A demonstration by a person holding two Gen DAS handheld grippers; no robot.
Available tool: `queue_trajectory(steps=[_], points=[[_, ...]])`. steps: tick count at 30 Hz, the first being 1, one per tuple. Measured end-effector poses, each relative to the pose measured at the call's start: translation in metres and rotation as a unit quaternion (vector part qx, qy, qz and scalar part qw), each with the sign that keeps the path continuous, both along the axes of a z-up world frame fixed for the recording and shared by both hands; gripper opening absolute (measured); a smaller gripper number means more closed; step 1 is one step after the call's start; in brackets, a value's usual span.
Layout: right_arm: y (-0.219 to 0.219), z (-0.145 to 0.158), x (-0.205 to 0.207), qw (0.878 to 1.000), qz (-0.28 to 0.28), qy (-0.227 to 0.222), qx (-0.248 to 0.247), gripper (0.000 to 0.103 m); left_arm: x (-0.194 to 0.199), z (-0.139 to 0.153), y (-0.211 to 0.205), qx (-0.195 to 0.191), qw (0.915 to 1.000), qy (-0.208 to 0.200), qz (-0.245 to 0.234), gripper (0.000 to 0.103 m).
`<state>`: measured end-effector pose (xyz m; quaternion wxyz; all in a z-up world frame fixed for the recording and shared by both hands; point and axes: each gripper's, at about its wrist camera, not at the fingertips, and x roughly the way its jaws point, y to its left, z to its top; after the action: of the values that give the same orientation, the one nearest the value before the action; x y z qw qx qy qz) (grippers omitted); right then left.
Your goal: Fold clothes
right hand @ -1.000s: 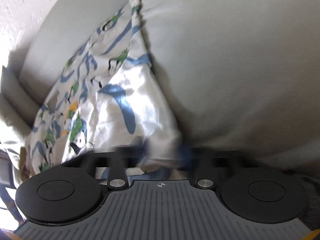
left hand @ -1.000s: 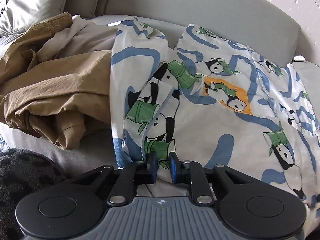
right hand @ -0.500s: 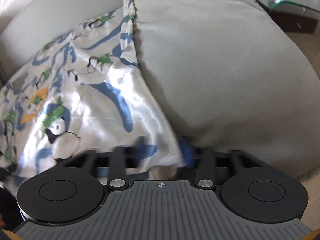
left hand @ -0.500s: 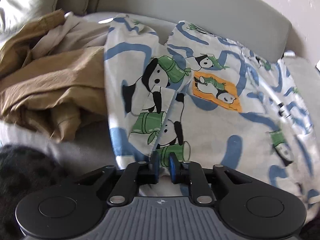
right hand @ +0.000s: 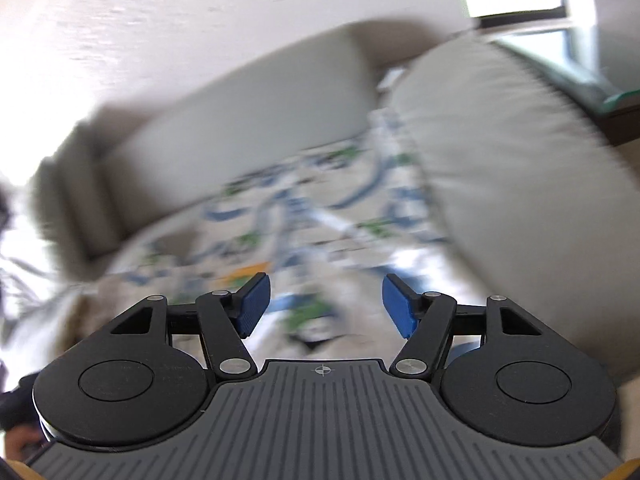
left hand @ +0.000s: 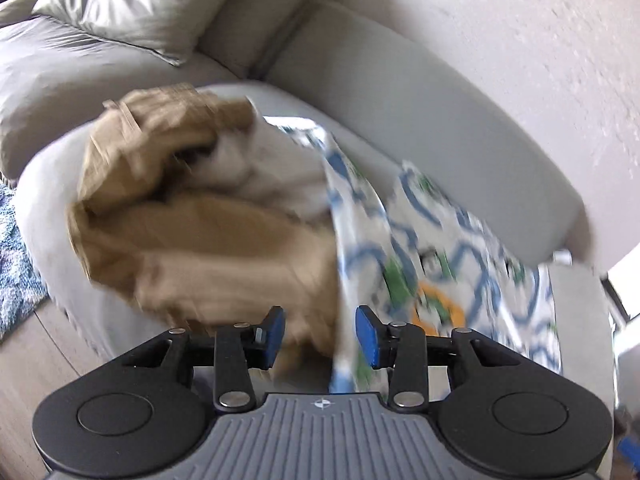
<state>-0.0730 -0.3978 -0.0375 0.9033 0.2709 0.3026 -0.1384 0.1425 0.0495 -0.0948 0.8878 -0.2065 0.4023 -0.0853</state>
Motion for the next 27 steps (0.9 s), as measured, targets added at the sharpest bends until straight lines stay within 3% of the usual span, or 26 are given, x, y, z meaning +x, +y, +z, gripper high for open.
queue_trajectory(steps=[3, 5, 8, 13, 16, 20, 25, 27], points=[[0.029, 0.0, 0.016, 0.999, 0.038, 0.008, 0.003, 0.059, 0.046, 0.003, 0.014, -0.02, 0.9997, 0.013, -0.002, 0.034], [0.048, 0.003, 0.021, 0.998, 0.061, 0.013, -0.012, 0.057, 0.078, 0.0, 0.014, -0.041, 0.9982, 0.043, -0.01, 0.033], [0.054, 0.024, 0.011, 0.998, 0.063, -0.02, -0.02, 0.057, 0.117, -0.011, 0.011, -0.105, 0.9892, 0.101, -0.012, 0.036], [0.059, 0.065, -0.011, 0.994, 0.052, -0.085, -0.035, 0.058, 0.157, -0.014, -0.005, -0.066, 0.9938, 0.088, 0.017, 0.042], [0.06, 0.087, -0.022, 0.99, 0.043, -0.12, -0.052, 0.06, 0.171, -0.028, -0.013, -0.079, 0.9911, 0.106, 0.011, 0.039], [0.062, 0.09, -0.021, 0.99, 0.048, -0.125, -0.053, 0.062, 0.185, -0.042, -0.016, -0.094, 0.9884, 0.119, 0.011, 0.024], [0.064, 0.088, -0.016, 0.99, 0.06, -0.122, -0.048, 0.062, 0.197, -0.05, -0.021, -0.095, 0.9883, 0.119, 0.014, 0.018], [0.064, 0.088, -0.014, 0.99, 0.064, -0.121, -0.046, 0.062, 0.198, -0.048, -0.021, -0.084, 0.99, 0.111, 0.019, 0.0]])
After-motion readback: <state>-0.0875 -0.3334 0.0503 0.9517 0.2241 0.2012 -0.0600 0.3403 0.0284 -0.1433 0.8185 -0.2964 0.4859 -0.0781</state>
